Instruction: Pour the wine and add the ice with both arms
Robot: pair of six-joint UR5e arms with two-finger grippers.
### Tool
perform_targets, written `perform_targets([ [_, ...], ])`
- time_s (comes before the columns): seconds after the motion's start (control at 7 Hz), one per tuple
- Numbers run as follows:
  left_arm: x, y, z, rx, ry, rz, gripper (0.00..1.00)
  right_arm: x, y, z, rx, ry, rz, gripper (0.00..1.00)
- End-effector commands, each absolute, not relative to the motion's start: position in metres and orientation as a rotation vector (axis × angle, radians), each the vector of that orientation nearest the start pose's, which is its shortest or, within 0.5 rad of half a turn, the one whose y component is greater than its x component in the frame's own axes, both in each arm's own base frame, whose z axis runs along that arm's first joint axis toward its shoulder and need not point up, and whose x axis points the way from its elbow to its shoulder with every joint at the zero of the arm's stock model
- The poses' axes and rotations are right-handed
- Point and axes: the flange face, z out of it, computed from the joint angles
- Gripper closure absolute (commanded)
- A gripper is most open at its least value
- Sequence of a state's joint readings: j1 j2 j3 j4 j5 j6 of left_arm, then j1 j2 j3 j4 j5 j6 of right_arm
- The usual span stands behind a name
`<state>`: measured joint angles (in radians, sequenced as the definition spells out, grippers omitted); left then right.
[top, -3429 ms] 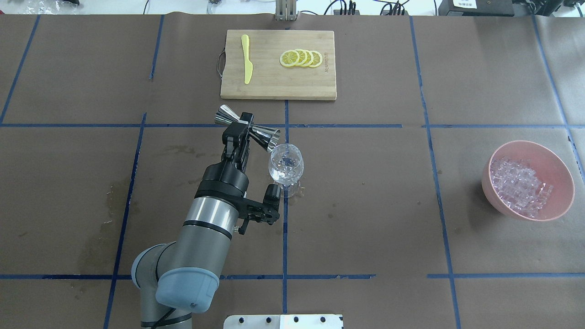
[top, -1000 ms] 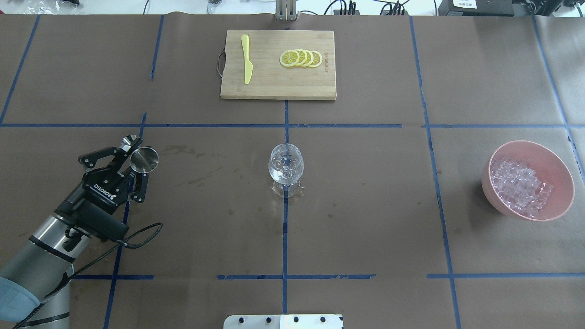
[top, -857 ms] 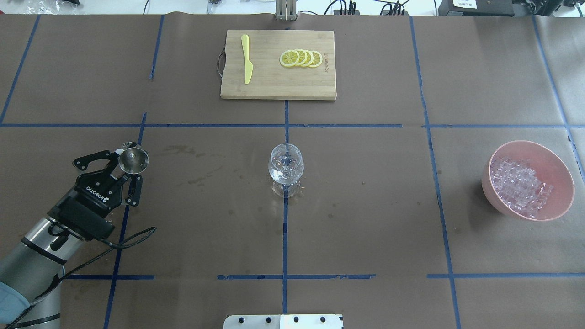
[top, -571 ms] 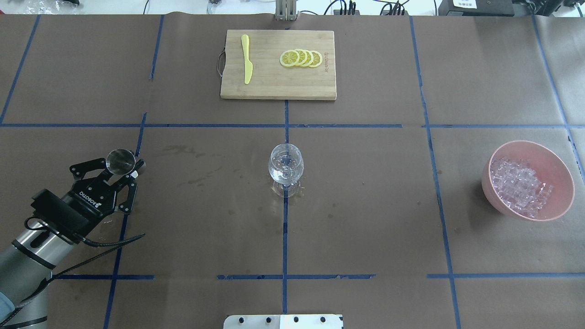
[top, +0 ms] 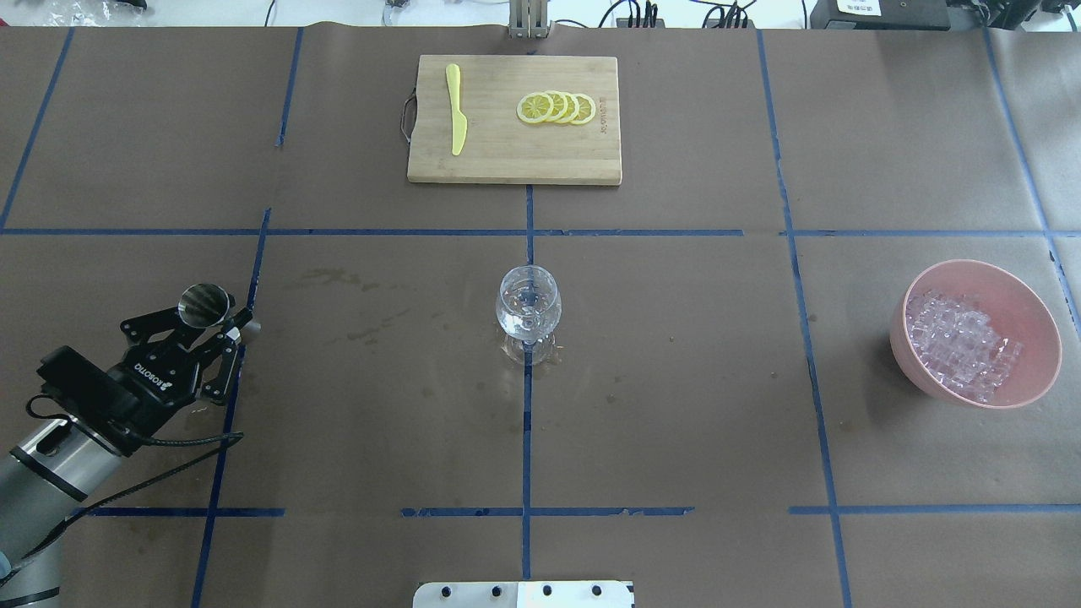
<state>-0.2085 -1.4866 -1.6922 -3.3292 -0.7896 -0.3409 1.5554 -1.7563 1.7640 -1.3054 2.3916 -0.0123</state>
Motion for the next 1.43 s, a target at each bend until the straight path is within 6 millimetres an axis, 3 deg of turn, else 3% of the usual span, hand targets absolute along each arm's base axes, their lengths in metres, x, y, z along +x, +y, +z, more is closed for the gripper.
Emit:
perform_targets([
  [0.0,0.355,-0.282,0.498,1.342,1.002,-0.094,1.00,0.054,-0.428,0.615,0.256,-0.818,-0.138,0.00],
  [0.57,0.356,-0.283,0.516,1.267,1.058,-0.179,1.00,0.054,-0.428,0.615,0.258,-0.818,-0.139,0.00],
  [0.71,0.356,-0.283,0.535,1.262,1.014,-0.163,1.00,0.054,-0.428,0.615,0.258,-0.818,-0.139,0.00],
  [1.29,0.357,-0.284,0.563,1.259,0.945,-0.137,1.00,0.054,-0.428,0.614,0.260,-0.816,-0.141,0.00],
])
